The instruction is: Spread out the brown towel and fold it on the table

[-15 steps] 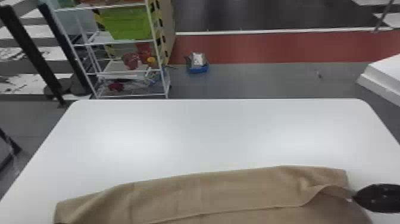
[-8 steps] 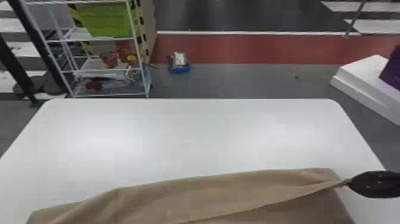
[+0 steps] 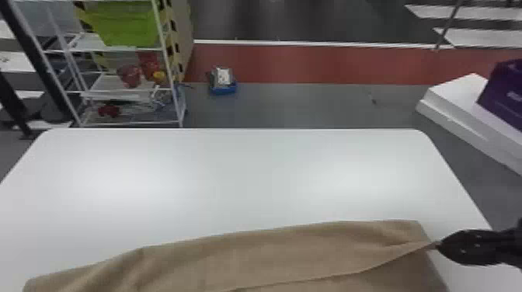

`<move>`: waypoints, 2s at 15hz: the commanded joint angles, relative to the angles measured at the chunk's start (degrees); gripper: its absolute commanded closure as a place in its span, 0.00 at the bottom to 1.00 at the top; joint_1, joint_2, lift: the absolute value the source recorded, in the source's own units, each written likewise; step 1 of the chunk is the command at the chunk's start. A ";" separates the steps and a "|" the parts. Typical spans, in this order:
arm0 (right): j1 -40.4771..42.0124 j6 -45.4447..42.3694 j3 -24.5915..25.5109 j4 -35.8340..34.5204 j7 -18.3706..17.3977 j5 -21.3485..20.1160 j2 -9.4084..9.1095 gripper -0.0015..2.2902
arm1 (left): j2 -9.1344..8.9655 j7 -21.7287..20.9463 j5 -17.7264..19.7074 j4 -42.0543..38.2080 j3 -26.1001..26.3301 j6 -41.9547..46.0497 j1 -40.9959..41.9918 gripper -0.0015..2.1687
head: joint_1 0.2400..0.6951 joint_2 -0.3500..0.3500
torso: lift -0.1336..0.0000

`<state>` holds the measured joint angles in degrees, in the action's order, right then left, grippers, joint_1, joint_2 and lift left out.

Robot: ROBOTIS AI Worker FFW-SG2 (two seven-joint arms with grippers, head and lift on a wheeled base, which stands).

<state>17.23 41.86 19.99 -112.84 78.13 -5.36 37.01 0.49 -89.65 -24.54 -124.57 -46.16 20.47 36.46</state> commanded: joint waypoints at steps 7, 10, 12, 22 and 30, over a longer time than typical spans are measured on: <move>0.43 -0.24 -0.66 -0.37 0.19 -0.17 -0.19 0.44 | 1.09 -0.92 -2.18 -0.15 1.95 -6.54 -0.25 0.11 | 1.00 0.47 | 0.07; 1.31 -1.47 -0.75 -0.45 0.19 -0.26 0.17 0.44 | 0.56 2.20 3.71 -0.94 0.99 -6.19 -1.04 0.11 | 1.00 0.48 | 0.07; 1.31 -1.65 -0.75 -0.45 0.19 -0.26 0.25 0.44 | 0.30 10.90 6.61 -0.76 1.95 -8.83 -1.75 0.10 | 1.00 0.47 | 0.07; 2.45 -10.26 -0.04 4.20 0.19 -5.62 1.13 0.44 | 0.30 15.82 7.05 1.52 5.65 -10.94 -2.36 0.10 | 1.00 0.38 | 0.07; 7.20 -7.27 9.71 -0.54 0.19 8.00 0.61 0.04 | 0.21 14.85 7.23 1.88 4.94 -10.24 -2.36 0.10 | 1.00 0.38 | 0.07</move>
<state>24.45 30.95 26.47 -112.14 78.14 -1.37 38.06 0.78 -74.96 -17.49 -122.63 -41.13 10.23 34.10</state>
